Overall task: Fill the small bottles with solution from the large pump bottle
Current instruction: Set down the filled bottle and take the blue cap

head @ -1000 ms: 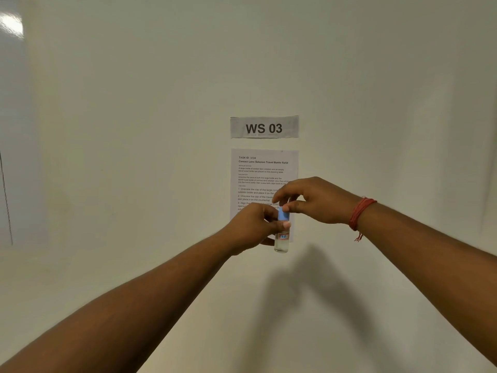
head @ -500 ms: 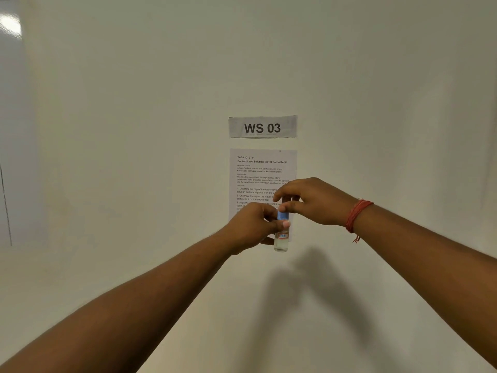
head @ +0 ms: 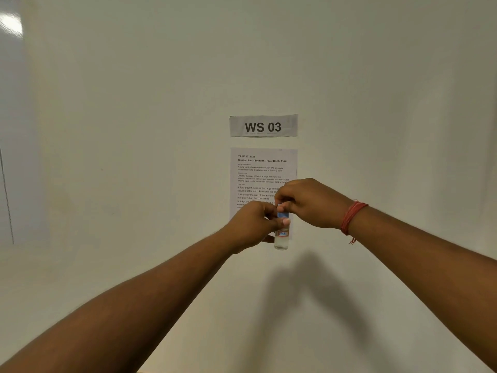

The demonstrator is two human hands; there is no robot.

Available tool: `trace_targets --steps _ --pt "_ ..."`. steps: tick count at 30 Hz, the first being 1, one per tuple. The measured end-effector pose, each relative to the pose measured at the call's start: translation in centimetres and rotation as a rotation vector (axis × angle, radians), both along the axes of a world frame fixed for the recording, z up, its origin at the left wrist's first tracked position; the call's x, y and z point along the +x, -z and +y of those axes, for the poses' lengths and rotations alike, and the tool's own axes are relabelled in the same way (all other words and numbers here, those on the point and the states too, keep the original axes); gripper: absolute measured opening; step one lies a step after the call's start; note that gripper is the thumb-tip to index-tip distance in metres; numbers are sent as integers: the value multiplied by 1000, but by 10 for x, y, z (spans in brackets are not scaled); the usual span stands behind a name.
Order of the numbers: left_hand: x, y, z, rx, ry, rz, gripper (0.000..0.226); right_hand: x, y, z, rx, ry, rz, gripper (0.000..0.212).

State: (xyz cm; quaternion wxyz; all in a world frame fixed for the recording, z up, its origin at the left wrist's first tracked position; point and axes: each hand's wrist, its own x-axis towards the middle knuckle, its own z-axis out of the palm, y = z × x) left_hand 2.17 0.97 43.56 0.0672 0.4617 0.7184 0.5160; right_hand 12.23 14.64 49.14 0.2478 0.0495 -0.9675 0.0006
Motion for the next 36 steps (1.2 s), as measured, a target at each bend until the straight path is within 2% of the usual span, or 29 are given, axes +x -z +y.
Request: trace_targets --steps 20,31,36 --pt "1 11 0 13 -97 114 21 -5 18 -15 50 130 128 14" --pt "4 44 -7 -40 -79 62 20 -1 58 -13 -119 83 105 17" --pt "7 93 -12 -90 -101 7 14 0 115 -10 -228 50 85 14"
